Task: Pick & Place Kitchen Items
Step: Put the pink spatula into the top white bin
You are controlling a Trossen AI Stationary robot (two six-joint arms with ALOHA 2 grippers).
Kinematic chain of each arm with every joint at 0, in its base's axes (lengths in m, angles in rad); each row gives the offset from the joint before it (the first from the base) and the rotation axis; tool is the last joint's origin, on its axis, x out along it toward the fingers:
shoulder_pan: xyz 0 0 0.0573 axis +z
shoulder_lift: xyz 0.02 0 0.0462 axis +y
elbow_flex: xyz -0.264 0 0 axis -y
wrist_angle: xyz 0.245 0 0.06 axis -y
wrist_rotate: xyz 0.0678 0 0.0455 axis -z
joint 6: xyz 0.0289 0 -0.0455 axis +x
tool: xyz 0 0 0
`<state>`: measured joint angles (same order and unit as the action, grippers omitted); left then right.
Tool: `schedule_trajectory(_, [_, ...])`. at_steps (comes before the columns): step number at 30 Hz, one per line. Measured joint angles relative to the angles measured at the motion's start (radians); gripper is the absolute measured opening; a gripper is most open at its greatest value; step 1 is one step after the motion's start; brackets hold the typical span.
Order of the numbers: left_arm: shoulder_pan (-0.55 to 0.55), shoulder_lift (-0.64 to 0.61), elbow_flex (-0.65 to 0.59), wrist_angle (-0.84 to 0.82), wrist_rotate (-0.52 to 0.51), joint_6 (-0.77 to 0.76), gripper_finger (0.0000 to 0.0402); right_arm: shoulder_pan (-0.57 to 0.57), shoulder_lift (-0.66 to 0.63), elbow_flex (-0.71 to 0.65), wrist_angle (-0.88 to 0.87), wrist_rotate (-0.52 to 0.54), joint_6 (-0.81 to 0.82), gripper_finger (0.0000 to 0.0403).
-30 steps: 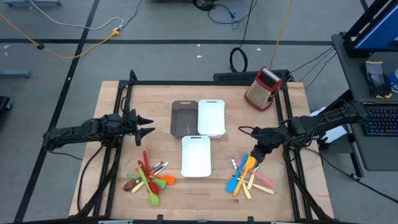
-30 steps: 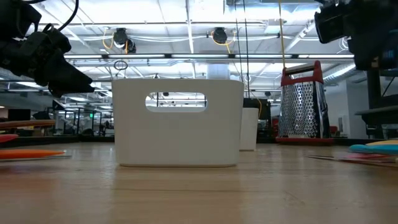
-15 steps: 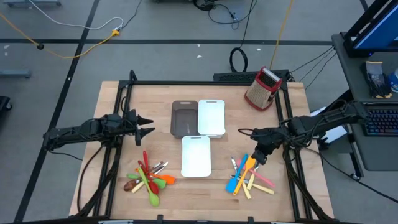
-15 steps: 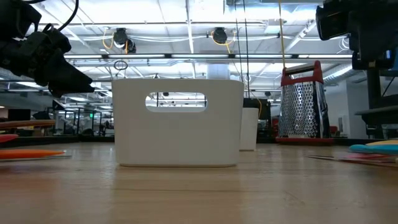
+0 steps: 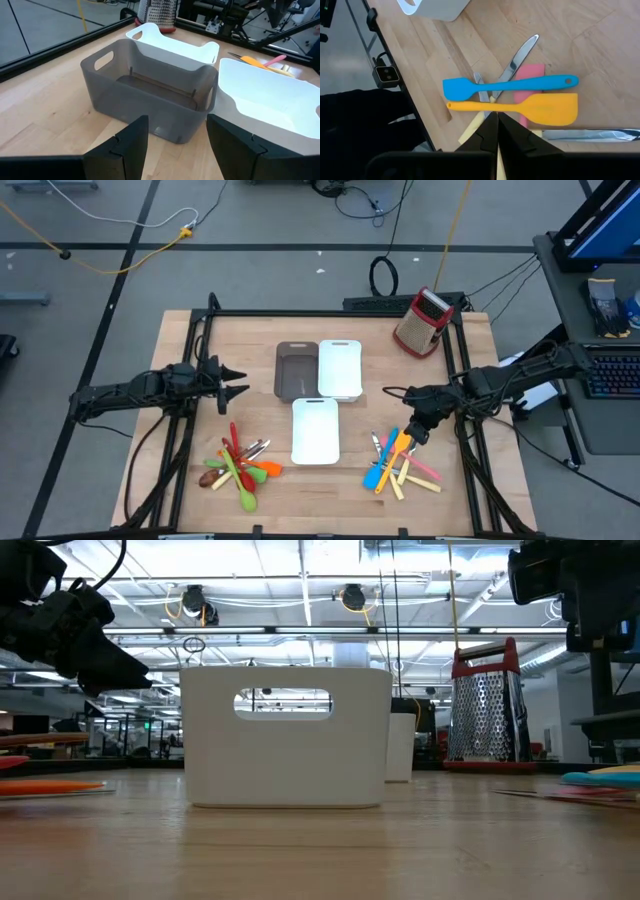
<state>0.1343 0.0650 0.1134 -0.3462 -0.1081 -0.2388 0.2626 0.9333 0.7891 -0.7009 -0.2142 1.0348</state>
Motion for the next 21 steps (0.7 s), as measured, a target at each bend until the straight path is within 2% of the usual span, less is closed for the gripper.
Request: schedule_trajectory(21, [0.000, 0.000, 0.000, 0.000, 0.000, 0.000, 0.0207, 0.000, 0.000, -0.001, -0.001, 0.005, -0.001, 0.0000])
